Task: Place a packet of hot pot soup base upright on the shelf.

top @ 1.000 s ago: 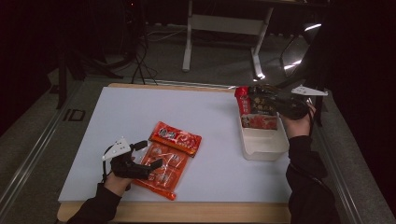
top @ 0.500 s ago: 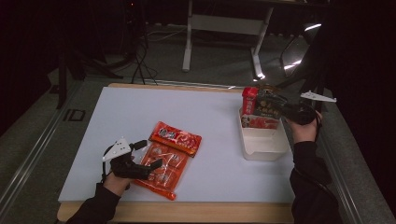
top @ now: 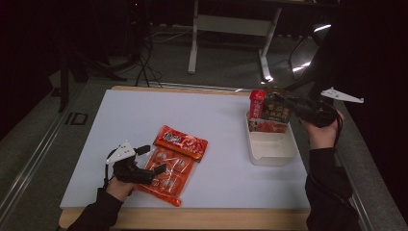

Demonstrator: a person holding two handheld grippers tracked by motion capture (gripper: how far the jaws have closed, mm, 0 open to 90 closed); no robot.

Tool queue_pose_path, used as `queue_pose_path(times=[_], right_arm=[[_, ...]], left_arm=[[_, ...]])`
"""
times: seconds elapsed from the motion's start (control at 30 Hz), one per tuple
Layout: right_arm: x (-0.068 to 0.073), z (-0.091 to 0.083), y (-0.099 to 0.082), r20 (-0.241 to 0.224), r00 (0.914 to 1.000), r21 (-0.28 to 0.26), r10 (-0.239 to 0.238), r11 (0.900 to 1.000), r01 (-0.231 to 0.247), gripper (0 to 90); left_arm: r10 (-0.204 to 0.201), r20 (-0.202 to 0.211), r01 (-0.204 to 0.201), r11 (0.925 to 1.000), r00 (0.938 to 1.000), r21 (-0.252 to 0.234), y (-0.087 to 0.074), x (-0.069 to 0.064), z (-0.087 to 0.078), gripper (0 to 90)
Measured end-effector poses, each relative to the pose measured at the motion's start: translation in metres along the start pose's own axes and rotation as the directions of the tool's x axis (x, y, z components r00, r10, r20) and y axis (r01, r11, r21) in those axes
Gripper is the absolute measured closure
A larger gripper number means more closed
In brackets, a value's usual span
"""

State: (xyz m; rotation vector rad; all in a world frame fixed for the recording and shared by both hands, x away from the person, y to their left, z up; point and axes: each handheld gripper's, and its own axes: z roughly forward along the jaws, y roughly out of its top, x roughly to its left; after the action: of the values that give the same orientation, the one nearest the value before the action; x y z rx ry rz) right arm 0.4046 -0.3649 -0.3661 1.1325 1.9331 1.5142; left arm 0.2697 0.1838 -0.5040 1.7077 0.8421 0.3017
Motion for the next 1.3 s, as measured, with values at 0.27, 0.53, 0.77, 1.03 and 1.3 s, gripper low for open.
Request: queue_pose_path(times=[0.27,0.53,0.77,1.03,1.3], right_arm=[[0.028,-0.018,0.002,-0.03,0.9994,-0.098,-0.019,0.9951,0.016,16.1],[0.056,-0.028,-0.005,-0.113,0.9931,-0.068,-0.033,0.9974,0.025,14.1],[0.084,-0.03,-0.021,-0.21,0.9759,-0.042,-0.061,0.9977,0.053,15.5],[0.11,-0.04,-0.042,-0.265,0.9608,-0.027,-0.081,0.9967,0.076,15.1],[0.125,-0.044,-0.065,-0.329,0.9403,-0.009,-0.089,0.9958,0.091,15.2]], left_arm=[[-0.004,0.002,0.004,0.9992,1.0,0.039,0.003,0.001,-0.002,3.7],[-0.005,0.025,0.004,0.9985,0.9997,0.054,0.004,0.004,-0.002,5.9],[0.023,0.051,-0.026,0.9976,0.9984,0.064,0.007,0.004,-0.002,14.4],[0.028,0.044,-0.031,0.9974,0.9986,0.065,0.009,0.012,-0.007,31.3],[0.062,-0.05,-0.056,0.9918,0.9969,0.115,0.006,0.025,-0.005,58.5]])
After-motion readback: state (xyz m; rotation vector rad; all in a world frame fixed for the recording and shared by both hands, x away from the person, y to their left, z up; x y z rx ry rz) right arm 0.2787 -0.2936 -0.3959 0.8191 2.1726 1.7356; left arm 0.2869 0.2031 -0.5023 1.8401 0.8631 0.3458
